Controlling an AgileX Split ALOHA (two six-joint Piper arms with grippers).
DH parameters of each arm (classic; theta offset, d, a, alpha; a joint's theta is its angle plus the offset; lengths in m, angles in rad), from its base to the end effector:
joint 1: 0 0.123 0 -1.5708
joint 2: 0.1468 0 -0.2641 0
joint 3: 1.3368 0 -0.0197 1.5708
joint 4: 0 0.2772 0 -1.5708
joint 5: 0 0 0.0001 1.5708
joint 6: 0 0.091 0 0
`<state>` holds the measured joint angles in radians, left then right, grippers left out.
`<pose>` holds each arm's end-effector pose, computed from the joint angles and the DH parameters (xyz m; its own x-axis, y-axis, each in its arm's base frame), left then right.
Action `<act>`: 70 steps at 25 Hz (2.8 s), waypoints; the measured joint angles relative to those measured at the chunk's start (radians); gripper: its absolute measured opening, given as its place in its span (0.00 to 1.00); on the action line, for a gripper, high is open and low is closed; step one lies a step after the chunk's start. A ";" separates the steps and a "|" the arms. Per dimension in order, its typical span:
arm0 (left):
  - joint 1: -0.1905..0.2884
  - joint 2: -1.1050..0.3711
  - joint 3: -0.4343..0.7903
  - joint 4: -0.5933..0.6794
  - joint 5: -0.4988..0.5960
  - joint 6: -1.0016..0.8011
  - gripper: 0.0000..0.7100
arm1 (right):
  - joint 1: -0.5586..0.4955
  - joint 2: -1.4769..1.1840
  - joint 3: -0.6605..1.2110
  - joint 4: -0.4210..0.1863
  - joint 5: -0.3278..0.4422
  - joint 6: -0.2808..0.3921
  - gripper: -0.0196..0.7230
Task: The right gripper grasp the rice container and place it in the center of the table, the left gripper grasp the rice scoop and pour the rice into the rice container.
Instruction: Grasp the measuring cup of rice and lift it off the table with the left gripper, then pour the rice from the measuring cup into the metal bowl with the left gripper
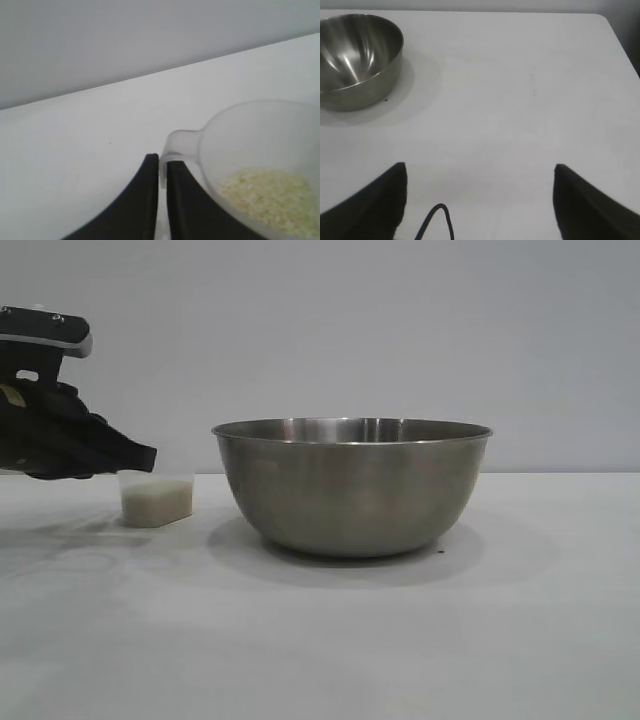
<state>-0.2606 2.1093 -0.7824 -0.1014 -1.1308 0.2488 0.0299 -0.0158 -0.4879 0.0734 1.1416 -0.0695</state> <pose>0.3557 -0.0862 0.0616 -0.0703 0.2290 -0.9709 0.1869 0.9591 0.2127 0.0346 0.0071 0.2808 -0.5184 -0.0543 -0.8534 -0.1069 0.9943 0.0016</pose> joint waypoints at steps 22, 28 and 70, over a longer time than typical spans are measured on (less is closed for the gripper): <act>0.000 -0.198 -0.097 0.441 0.002 0.259 0.00 | 0.000 0.000 0.000 0.000 0.000 0.000 0.77; 0.000 -0.198 -0.172 0.597 0.002 0.335 0.00 | 0.000 0.000 0.000 0.000 0.000 0.000 0.77; -0.090 -0.198 -0.281 1.121 0.301 1.199 0.00 | 0.000 0.000 0.000 0.000 0.000 0.000 0.77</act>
<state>-0.3508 1.9110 -1.0631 1.0195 -0.8299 1.4477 0.0299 -0.0158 -0.4879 0.0734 1.1416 -0.0695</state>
